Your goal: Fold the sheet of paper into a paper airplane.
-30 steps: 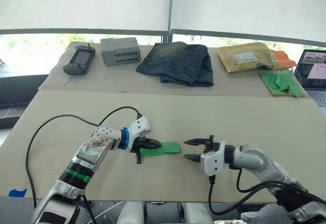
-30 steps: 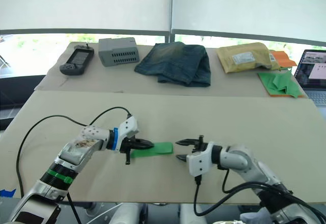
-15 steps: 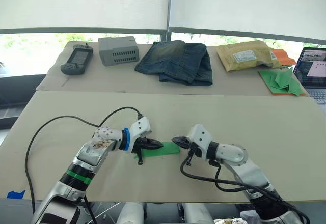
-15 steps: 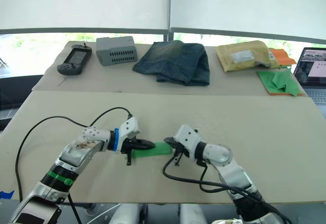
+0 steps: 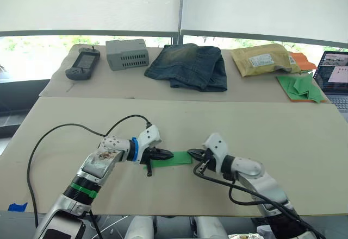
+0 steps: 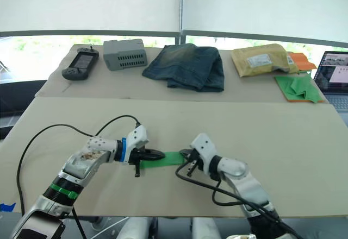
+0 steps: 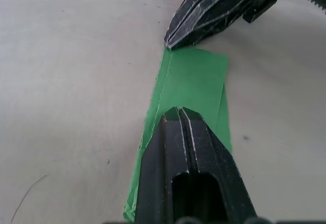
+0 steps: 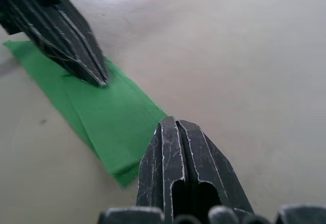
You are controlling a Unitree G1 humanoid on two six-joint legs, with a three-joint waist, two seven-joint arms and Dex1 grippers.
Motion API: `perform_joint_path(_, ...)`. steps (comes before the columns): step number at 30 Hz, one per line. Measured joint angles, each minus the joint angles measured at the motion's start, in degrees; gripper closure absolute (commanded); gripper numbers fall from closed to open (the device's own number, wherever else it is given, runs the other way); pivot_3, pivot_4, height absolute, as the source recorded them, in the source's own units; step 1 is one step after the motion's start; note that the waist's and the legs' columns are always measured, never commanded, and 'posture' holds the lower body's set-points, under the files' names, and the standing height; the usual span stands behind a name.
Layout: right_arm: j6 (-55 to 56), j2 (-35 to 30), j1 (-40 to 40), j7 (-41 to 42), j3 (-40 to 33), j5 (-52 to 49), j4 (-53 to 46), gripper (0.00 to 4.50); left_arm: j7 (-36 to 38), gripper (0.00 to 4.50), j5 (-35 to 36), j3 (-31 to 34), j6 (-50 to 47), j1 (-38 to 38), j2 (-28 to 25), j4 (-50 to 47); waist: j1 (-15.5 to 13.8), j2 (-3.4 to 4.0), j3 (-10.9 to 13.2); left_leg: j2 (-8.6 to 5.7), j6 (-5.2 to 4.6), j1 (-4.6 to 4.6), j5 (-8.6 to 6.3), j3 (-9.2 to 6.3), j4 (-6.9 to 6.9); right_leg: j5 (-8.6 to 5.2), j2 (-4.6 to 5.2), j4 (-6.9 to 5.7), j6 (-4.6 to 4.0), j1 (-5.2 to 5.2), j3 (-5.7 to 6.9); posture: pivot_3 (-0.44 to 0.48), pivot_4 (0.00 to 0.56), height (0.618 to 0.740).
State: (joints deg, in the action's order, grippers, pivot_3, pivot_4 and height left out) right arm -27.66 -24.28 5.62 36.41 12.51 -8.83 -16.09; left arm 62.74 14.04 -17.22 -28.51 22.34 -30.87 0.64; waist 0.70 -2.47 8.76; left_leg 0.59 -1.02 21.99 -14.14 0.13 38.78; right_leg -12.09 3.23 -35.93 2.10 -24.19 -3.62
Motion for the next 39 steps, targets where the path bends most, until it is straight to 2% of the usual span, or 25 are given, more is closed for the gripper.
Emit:
perform_joint_path(6,-1.73,0.81,-0.35,0.58,-4.86,-5.56,-2.19,4.47,-0.13,4.50,0.22,0.62,0.02,-0.58,-0.01,-0.35,0.17,0.07,0.05,0.04,0.00,0.04,0.00,-0.01,-0.03,0.00,-0.04,-0.01,0.00,-0.08,0.00,0.000,0.150,0.728)
perform_joint_path(11,-2.82,1.47,3.23,1.78,-0.66,-5.58,-4.54,4.47,-0.75,4.50,0.22,0.61,0.22,-0.73,0.89,-0.38,0.30,0.09,0.06,0.06,0.00,0.05,0.00,0.00,-0.04,0.00,-0.07,0.00,0.00,-0.08,0.01,0.000,0.150,0.728)
perform_joint_path(15,-9.99,3.41,4.36,0.34,3.37,-5.52,-2.86,4.47,-1.59,4.50,0.21,0.84,1.23,-1.47,1.10,-0.69,0.22,0.11,0.07,0.05,0.00,0.09,0.00,-0.03,-0.03,0.01,-0.04,0.00,-0.02,-0.11,0.00,0.000,0.150,0.728)
perform_joint_path(21,-13.56,3.37,5.93,0.83,4.62,-5.95,-1.84,4.47,-3.98,4.50,1.02,3.19,0.23,-4.23,0.99,-2.68,0.54,0.11,0.07,0.13,0.00,-0.01,-0.01,-0.11,-0.06,0.01,-0.08,0.00,-0.02,-0.09,0.00,0.000,0.150,0.728)
perform_joint_path(31,-13.24,2.50,9.12,3.32,6.23,-5.81,0.86,4.47,-5.03,4.50,4.66,10.89,-0.23,-14.23,-5.15,-9.34,1.80,0.13,0.06,0.20,0.01,-0.29,-0.01,-0.20,-0.41,-0.07,-0.10,0.00,-0.16,-0.06,-0.02,0.000,0.150,0.728)
perform_joint_path(39,-12.75,2.69,9.53,3.48,6.62,-5.82,1.54,4.47,-5.90,4.50,5.87,13.22,-0.18,-16.45,-6.71,-10.00,1.91,0.13,0.06,0.23,0.02,-0.38,-0.01,-0.18,-0.50,-0.10,-0.12,-0.01,-0.21,-0.07,-0.02,0.000,0.150,0.728)
